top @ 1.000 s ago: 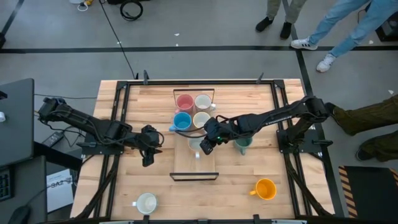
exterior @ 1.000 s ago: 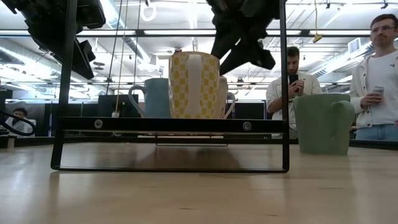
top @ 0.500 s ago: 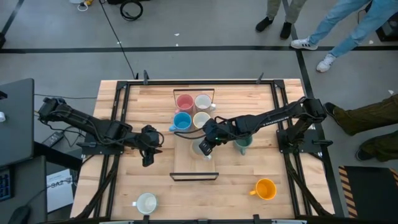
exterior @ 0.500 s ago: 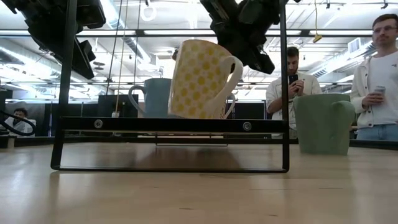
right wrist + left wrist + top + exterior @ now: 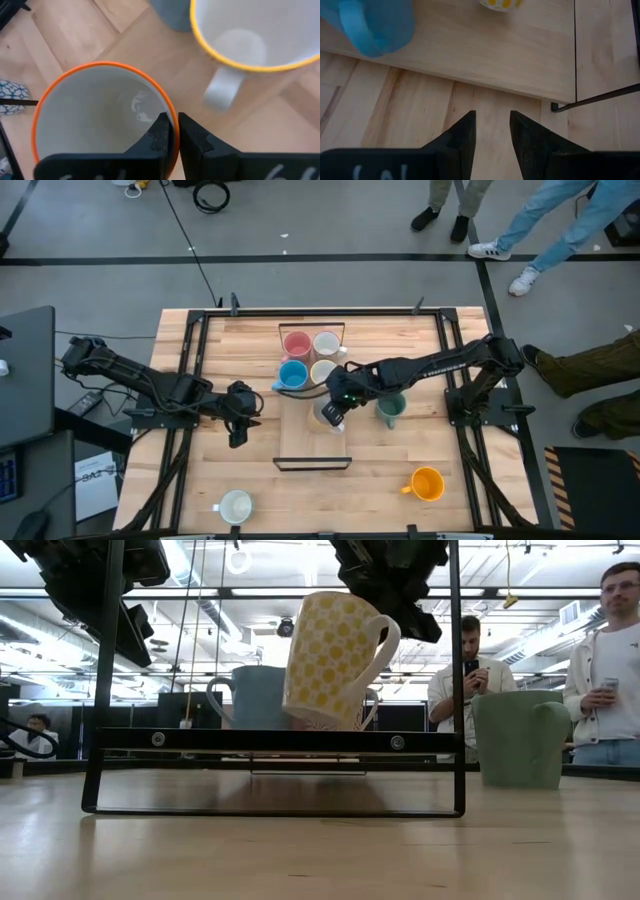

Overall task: Place coffee mugs
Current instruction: Put the yellow patterned mug on the shelf

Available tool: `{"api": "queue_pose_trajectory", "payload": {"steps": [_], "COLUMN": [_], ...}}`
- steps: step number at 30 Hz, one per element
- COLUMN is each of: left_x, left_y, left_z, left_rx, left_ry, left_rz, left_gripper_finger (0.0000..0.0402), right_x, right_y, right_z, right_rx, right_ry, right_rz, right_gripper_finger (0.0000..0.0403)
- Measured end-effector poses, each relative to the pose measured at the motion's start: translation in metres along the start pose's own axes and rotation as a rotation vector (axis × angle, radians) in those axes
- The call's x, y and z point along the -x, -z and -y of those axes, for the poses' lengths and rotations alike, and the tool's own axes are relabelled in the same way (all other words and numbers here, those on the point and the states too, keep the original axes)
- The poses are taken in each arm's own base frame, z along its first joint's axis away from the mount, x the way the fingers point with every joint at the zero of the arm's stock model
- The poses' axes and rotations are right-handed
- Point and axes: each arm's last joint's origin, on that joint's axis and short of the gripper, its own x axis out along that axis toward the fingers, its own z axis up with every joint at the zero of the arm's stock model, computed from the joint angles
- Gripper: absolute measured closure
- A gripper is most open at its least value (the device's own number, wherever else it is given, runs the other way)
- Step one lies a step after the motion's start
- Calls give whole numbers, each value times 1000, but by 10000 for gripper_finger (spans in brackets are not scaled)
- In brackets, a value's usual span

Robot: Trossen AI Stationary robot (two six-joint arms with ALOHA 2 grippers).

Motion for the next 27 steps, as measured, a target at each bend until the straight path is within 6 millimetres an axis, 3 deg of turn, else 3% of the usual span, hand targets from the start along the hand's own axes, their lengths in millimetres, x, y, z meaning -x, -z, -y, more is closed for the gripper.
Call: {"api": "queue_pose_trajectory", "payload": {"steps": [27], "left_x": [0], "left_y": [0], "left_z": [0], "left_rx": [0], "left_ry": [0], "left_rz": [0], "left_gripper_finger": [276], "right_x": [5], "right_y": [-7], "right_z": [9], "right_rx": [192], "right_ry": [97], "right_rz": [-11], "right_gripper_finger": [368]}}
